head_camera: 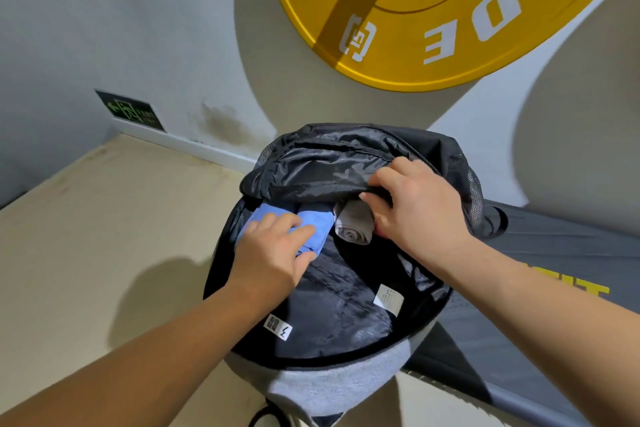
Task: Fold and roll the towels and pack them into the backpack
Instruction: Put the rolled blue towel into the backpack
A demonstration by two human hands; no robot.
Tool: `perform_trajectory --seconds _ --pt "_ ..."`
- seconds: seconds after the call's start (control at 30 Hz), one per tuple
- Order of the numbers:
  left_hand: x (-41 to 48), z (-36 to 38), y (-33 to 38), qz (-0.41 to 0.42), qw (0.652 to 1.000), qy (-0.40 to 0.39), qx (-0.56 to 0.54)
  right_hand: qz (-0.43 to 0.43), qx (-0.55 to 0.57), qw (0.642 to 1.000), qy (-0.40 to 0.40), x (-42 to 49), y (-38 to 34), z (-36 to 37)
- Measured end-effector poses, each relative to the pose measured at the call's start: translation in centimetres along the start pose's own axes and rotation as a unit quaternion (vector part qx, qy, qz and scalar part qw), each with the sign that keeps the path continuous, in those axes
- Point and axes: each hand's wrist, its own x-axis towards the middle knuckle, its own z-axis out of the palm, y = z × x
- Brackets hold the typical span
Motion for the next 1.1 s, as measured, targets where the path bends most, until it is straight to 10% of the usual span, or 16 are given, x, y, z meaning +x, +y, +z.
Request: perform_trajectory --seconds 0.43,0.6,1.1 --pt "0.8 -0.7 -0.8 -0.02 0.999 0.029 -0.04 0.023 0.017 0.999 0.017 -0.1 -0.6 -0.2" --pt "-2.5 -2.2 -3.7 -0.143 0.985 -0.091 -0.023 -0.009 -0.019 1.0 -0.019 0.3 -1.7 0.7" --pt "1.8 0.7 -0.4 -0.302 0.897 0.012 -0.322 0.051 0.032 0.998 0.007 -0.1 -1.7 1.1"
